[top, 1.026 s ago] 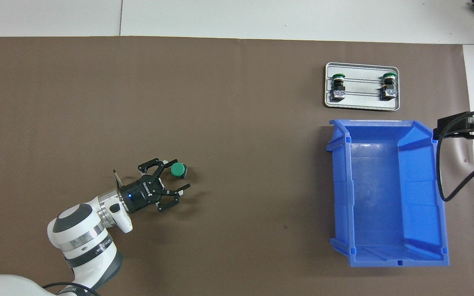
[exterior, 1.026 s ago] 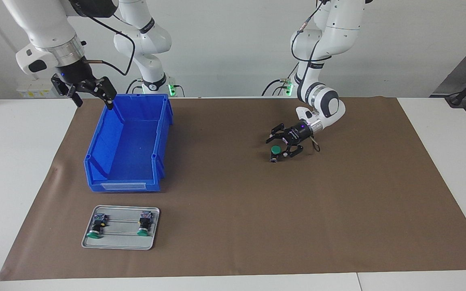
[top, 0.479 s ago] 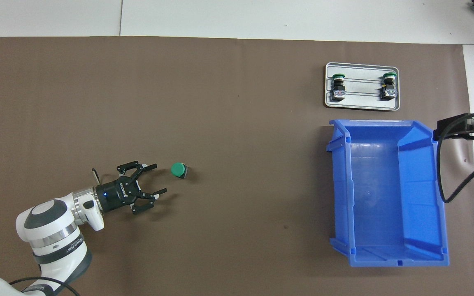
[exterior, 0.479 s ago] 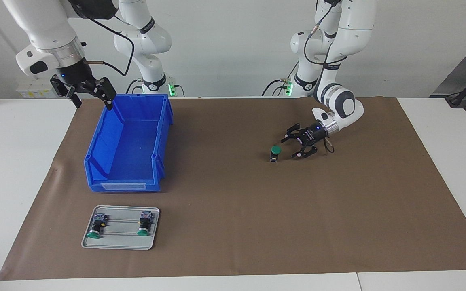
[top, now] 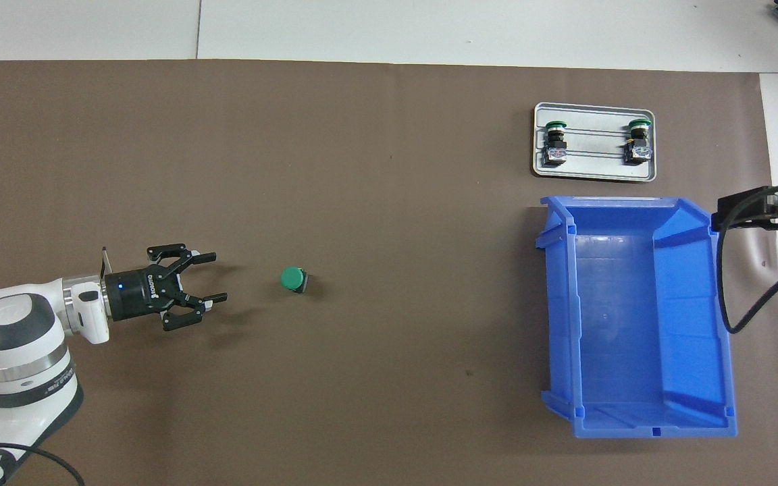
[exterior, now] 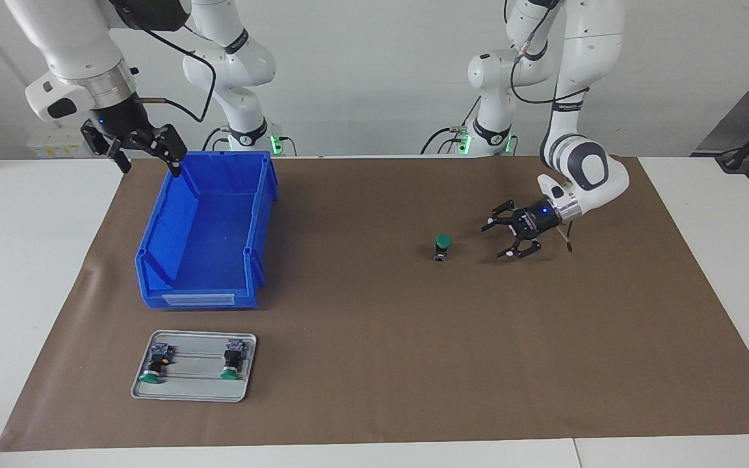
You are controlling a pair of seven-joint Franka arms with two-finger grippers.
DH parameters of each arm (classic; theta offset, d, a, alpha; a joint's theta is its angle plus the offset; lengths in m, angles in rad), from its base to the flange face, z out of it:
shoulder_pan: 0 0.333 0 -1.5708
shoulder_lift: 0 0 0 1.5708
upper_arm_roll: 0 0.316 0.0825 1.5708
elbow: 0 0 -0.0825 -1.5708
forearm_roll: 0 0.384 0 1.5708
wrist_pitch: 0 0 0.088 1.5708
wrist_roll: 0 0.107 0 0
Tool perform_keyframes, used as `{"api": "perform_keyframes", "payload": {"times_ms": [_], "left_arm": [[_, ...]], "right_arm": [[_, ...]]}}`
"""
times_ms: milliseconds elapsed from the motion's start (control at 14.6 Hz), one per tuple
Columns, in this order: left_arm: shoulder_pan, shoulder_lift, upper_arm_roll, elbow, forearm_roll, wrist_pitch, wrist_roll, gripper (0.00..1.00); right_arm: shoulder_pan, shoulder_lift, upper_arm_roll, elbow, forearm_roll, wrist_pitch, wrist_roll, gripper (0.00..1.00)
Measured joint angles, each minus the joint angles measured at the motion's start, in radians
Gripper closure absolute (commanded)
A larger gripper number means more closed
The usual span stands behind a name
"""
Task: Place and press button with both arms
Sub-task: 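Set the button upright, open the left gripper and draw back, then raise the closed left gripper above the green button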
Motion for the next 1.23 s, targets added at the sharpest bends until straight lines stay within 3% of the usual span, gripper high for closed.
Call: {"api": "perform_keyframes", "payload": {"times_ms": [137,274,342,410,479,684,1094,1231], "left_arm": [[0.002,-0.025,-0.002,0.064,0.11,0.0,-0.19,0.23],[0.0,-0.055,-0.011,0.133,0.217,0.0,-0.387,0.33],[-0.001,-0.068,-0.016,0.162,0.258,0.0,-0.473,0.49],[-0.005,-0.076,-0.022,0.187,0.29,0.0,-0.556,0.88],[-0.02,-0.083,-0.024,0.21,0.329,0.0,-0.656,1.0],[-0.082,-0.093,-0.031,0.296,0.557,0.001,-0.984,1.0],[-0.191,-0.068,-0.04,0.433,0.787,0.044,-1.695,1.0],[-0.232,-0.045,-0.041,0.475,0.924,0.043,-1.864,1.0]], "right_arm": [[0.0,0.0,0.0,0.0,0.0,0.0,0.0,0.0],[0.0,0.0,0.0,0.0,0.0,0.0,0.0,0.0],[0.0,0.0,0.0,0.0,0.0,0.0,0.0,0.0],[0.0,0.0,0.0,0.0,0.0,0.0,0.0,0.0],[0.0,0.0,0.0,0.0,0.0,0.0,0.0,0.0],[0.0,0.0,0.0,0.0,0.0,0.0,0.0,0.0],[0.0,0.0,0.0,0.0,0.0,0.0,0.0,0.0],[0.0,0.0,0.0,0.0,0.0,0.0,0.0,0.0]]}}
